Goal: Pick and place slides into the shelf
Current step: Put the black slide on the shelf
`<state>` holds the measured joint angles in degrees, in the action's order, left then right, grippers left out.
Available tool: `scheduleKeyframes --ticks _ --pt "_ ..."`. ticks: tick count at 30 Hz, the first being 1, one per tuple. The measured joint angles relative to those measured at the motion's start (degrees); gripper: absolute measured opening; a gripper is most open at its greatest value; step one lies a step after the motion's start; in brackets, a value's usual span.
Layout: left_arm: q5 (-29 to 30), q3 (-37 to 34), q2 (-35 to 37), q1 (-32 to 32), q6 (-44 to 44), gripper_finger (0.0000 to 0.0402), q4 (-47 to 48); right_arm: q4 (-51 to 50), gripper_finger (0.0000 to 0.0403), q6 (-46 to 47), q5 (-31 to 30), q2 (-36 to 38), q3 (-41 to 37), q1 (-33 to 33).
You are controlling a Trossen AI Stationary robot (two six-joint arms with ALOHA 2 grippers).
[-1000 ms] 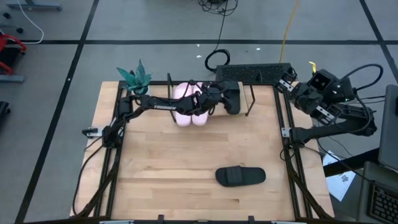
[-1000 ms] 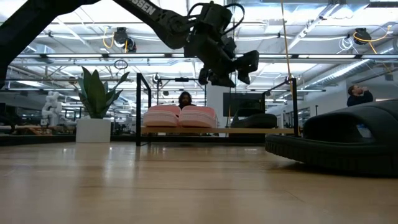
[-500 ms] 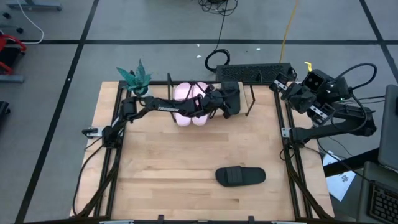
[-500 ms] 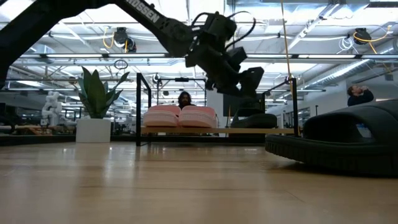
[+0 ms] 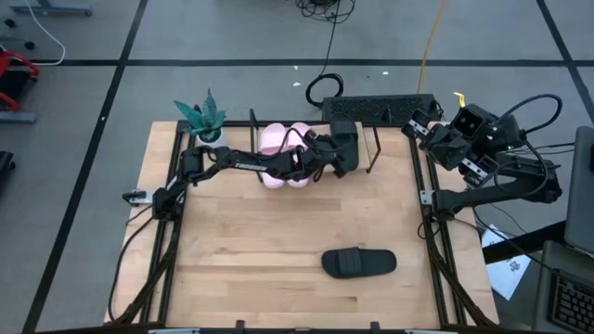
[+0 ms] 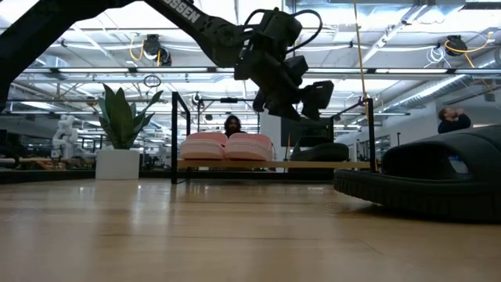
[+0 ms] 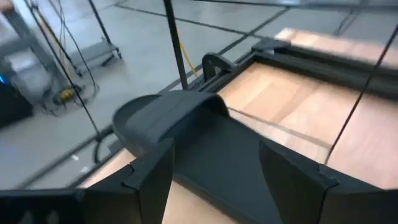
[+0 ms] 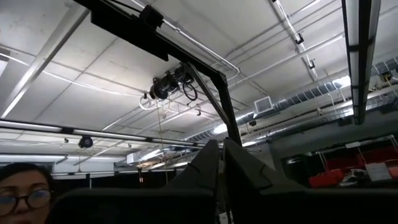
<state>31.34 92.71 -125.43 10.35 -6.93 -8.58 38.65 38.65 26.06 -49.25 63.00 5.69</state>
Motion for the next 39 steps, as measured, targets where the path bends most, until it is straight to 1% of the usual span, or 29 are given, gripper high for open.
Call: scheduleKeyframes --ticks 4,8,10,12,15,21,26,31,33,36,39 --pt "-0.1 0.0 0.0 -1.0 -6.5 0.0237 0.6 0.0 0.0016 -0.1 0.0 0.0 0.0 0.0" --pt "-0.4 0.0 0.0 -1.8 -7.3 0.0237 1.6 0.0 0.0016 -0.3 0.9 0.0 0.0 0.0" --pt "-2.1 0.0 0.0 -1.6 -8.8 0.0237 1.6 0.0 0.0016 -0.3 1.1 0.0 0.0 0.0" --pt "-5.1 0.0 0.0 -1.3 -12.4 0.0237 1.9 -0.1 0.0016 -0.3 1.2 0.0 0.0 0.0" --pt "-7.7 0.0 0.1 -2.0 -14.1 0.0237 5.0 -0.2 0.0016 0.0 1.2 0.0 0.0 0.0" --pt "-7.8 0.6 1.0 -4.5 -13.5 0.0237 9.1 -0.4 0.0016 0.1 1.2 0.1 0.0 0.0" --pt "-7.5 0.7 1.0 -5.4 -18.2 0.0237 8.9 -0.4 0.0016 0.1 1.2 0.1 0.0 0.0" --pt "-7.6 0.7 1.0 -6.9 -16.4 0.0237 9.2 -0.4 0.0016 -0.3 1.2 0.1 0.0 0.0" --pt "-6.7 0.7 1.0 -7.5 -16.1 0.0237 9.2 -0.4 0.0016 -0.3 1.2 0.1 0.0 0.0" --pt "-5.7 0.8 1.0 -8.2 -17.3 0.0237 8.1 -0.4 0.0016 -0.3 1.2 0.1 0.0 0.0" --pt "-6.2 0.8 1.9 -8.8 -19.1 0.0237 6.9 -2.1 0.0016 1.1 1.3 0.2 0.0 0.0"
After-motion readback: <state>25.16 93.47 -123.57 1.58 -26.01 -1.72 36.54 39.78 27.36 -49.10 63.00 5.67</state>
